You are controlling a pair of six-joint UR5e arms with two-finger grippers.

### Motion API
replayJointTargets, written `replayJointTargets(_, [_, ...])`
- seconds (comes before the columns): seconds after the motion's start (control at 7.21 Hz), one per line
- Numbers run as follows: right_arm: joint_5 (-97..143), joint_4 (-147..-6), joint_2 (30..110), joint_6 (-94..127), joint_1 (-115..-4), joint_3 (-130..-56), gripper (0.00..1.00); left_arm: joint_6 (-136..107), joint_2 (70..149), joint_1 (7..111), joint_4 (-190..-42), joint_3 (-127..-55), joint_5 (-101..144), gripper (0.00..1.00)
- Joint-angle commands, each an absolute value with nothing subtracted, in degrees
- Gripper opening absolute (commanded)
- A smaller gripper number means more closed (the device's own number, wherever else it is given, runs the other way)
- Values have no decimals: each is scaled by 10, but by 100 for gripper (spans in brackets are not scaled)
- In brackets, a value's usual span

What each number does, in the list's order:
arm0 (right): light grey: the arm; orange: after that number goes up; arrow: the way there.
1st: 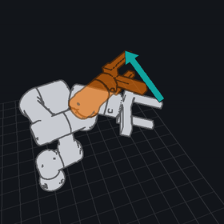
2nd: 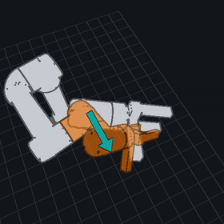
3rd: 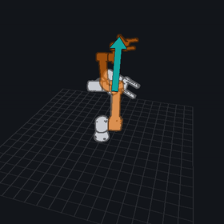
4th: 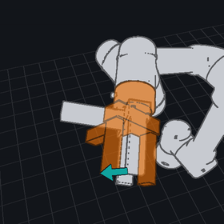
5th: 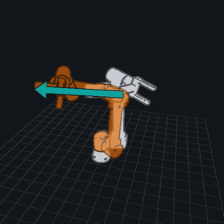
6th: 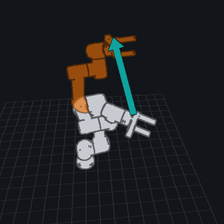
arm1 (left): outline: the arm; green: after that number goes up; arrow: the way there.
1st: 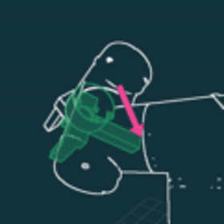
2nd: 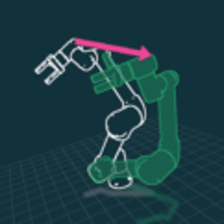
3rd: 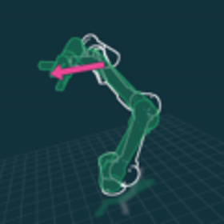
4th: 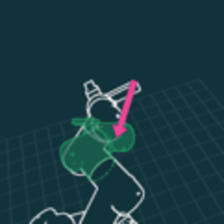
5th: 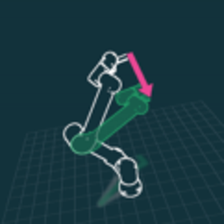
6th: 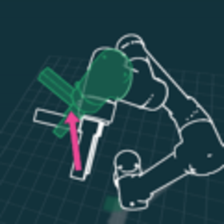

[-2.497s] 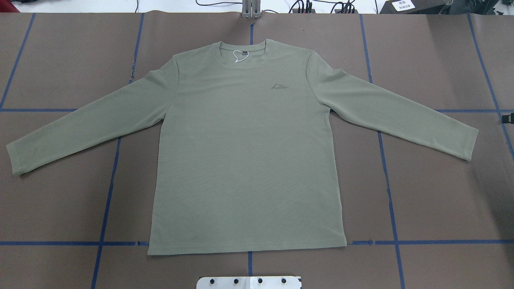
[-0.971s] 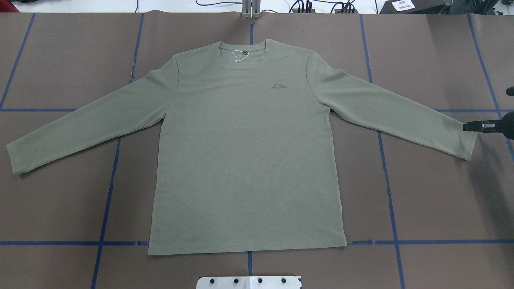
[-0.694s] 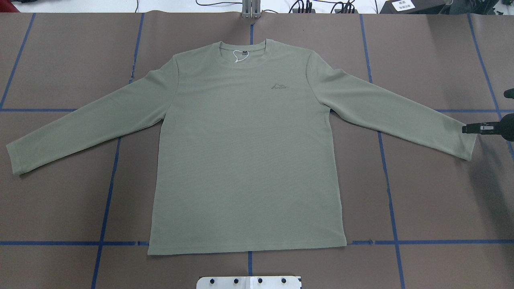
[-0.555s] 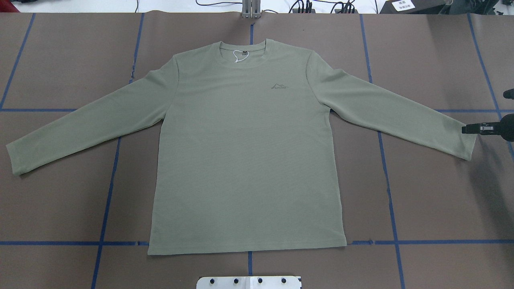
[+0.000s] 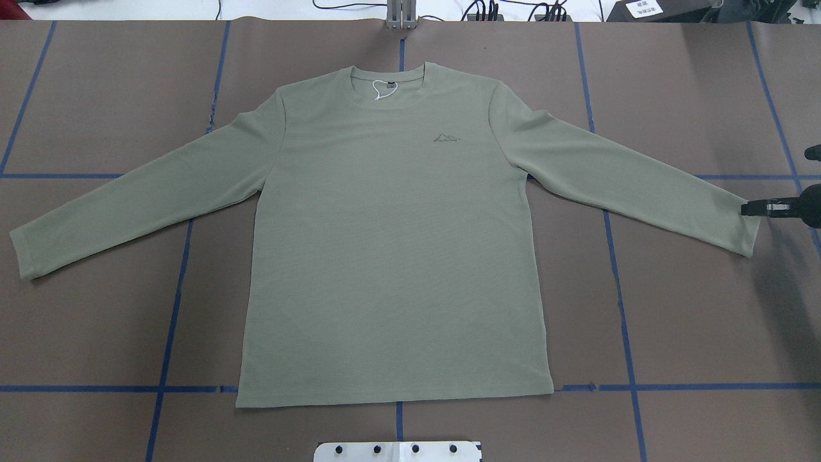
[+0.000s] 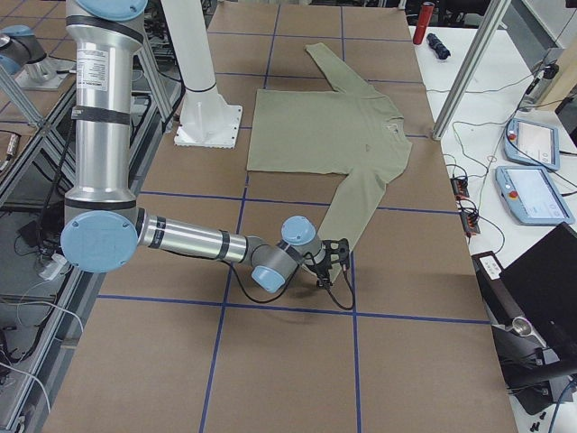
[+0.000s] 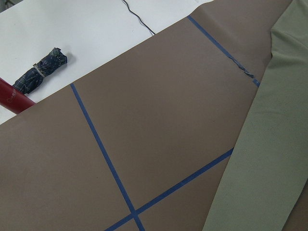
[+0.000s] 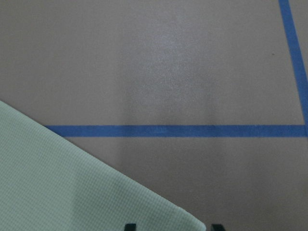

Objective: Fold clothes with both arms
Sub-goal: 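Lower the right gripper to the cuff of the sleeve nearest it and grasp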

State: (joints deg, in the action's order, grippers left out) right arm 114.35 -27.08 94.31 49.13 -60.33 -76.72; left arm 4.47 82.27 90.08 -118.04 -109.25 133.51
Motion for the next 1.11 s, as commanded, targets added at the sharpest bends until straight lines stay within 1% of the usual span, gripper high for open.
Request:
replayJointTargets(0.0, [1143,-270,942,492,-603,-755,58,45,823,901,-1180,-1092,1335,100])
replayJointTargets(0.14, [1143,-270,940,492,-603,-755,58,45,823,901,-1180,-1092,1335,100])
replayJointTargets(0.28, [1143,-270,940,492,-603,-755,54,45,823,901,-1180,-1092,1335,100])
replayJointTargets(0.42, [1143,-270,938,496,-603,-757,19,45,823,901,-1180,-1092,1335,100])
replayJointTargets(0.55, [1143,-271,937,497,-604,-759,0,45,822,901,-1180,-1092,1335,100])
replayJointTargets(0.97, [1154,-281,939,495,-608,-793,0,45,822,901,-1203,-1080,1335,100])
